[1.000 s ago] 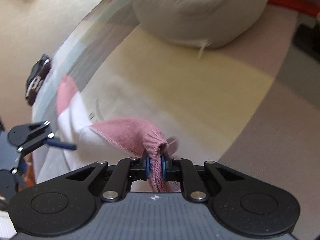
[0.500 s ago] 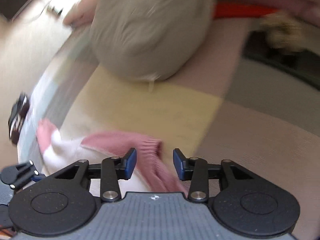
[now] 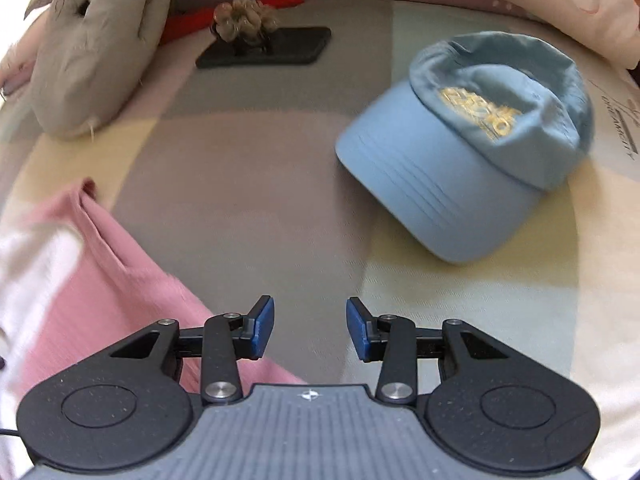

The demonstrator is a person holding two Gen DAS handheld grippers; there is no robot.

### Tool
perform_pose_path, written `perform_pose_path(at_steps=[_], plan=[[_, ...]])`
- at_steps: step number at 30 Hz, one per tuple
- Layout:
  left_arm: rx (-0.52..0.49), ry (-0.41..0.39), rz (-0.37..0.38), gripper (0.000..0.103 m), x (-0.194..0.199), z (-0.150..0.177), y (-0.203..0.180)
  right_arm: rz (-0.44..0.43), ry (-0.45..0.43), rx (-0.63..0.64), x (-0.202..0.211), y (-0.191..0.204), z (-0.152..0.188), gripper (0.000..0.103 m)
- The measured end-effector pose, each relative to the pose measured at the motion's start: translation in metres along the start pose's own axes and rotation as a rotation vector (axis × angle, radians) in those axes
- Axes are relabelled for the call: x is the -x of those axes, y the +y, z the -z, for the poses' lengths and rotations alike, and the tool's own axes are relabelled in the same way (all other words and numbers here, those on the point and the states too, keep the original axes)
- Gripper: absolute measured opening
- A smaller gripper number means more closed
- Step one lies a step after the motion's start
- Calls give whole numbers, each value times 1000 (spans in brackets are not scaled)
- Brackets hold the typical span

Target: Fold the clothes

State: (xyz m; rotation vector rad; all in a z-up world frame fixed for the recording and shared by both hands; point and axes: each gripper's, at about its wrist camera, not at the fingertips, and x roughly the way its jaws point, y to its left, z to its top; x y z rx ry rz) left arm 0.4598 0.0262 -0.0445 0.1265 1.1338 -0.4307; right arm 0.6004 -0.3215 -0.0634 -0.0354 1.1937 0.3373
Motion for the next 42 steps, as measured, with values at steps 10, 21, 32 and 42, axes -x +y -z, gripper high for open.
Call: perform_pose_path(at_steps=[10, 21, 32, 42], plan=[[-76, 31, 29, 91, -6, -13, -37, 13, -41, 164, 18, 46, 53, 44], [-127, -1, 81, 91, -15, -33, -63, -101, 12, 135, 24, 70, 99, 55], [-192, -184, 147, 91, -48, -108, -92, -170, 27, 60, 26, 74, 123, 56], [-272, -50, 350, 91, -112, -155, -117, -174, 18, 2, 29, 67, 125, 54]])
